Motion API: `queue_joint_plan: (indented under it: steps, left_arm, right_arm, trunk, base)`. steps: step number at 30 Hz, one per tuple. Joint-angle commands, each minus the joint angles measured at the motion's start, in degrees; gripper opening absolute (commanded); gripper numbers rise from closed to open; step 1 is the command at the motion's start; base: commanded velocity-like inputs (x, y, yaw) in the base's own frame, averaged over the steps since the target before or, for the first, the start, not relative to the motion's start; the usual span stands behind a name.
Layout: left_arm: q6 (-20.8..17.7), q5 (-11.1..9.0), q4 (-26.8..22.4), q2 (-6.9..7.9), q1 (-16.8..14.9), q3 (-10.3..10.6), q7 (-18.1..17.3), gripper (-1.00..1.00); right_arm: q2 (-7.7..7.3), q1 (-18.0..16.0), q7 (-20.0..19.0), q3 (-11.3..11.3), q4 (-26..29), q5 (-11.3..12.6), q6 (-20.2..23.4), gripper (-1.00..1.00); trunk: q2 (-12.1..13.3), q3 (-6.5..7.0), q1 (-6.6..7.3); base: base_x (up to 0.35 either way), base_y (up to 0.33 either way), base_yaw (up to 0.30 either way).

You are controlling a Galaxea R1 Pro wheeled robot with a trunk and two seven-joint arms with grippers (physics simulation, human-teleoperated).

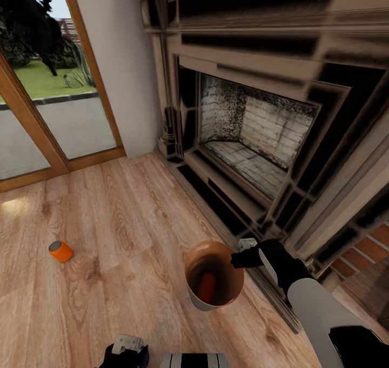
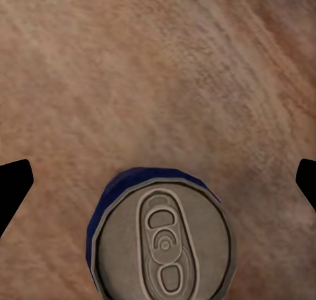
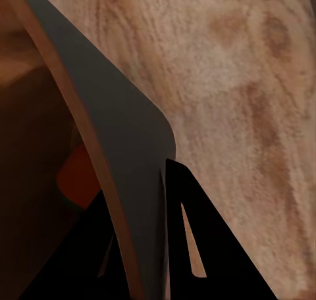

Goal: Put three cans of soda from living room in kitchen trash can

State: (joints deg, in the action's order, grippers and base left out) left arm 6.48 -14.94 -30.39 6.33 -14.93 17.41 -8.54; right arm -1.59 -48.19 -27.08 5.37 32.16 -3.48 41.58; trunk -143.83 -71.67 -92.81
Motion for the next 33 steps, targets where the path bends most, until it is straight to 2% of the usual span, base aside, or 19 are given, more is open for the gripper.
queue_joint_plan:
  steps: [1,3,20,29,33]
  left_arm:
    - [0.01,0.0,0.0,0.0,0.0,0.03,0.01,1.0]
    - [-0.03,0.0,0.02,0.0,-0.01,0.05,0.01,1.0]
    - [-0.06,0.0,0.09,-0.08,0.01,0.26,0.03,1.0]
    - [-0.06,0.0,0.06,-0.01,-0.01,0.32,-0.04,1.0]
    - [-0.11,0.0,0.07,-0.03,-0.01,0.37,0.01,1.0]
  right_arm:
    - [0.01,-0.02,-0.35,-0.1,0.01,1.28,0.34,-1.0]
    - [0.01,-0.01,-0.35,-0.1,0.04,1.28,0.34,-1.0]
    - [0.01,0.02,-0.35,-0.01,0.08,1.28,0.34,-1.0]
    - [0.21,0.02,-0.35,-0.01,0.08,1.28,0.34,-1.0]
    - [0.24,0.02,-0.35,-0.01,0.06,1.28,0.34,-1.0]
  trunk:
    - [0.0,0.0,0.01]
    - [0.0,0.0,0.01]
    - [-0.23,-3.76,-0.43]
    - [-0.23,-3.76,-0.43]
    - [-0.27,-4.43,-0.51]
  base:
    - [0.004,0.0,0.0]
    - [0.001,0.0,0.0]
    - [0.0,0.0,0.0]
    - [0.0,0.0,0.0]
    - [0.0,0.0,0.0]
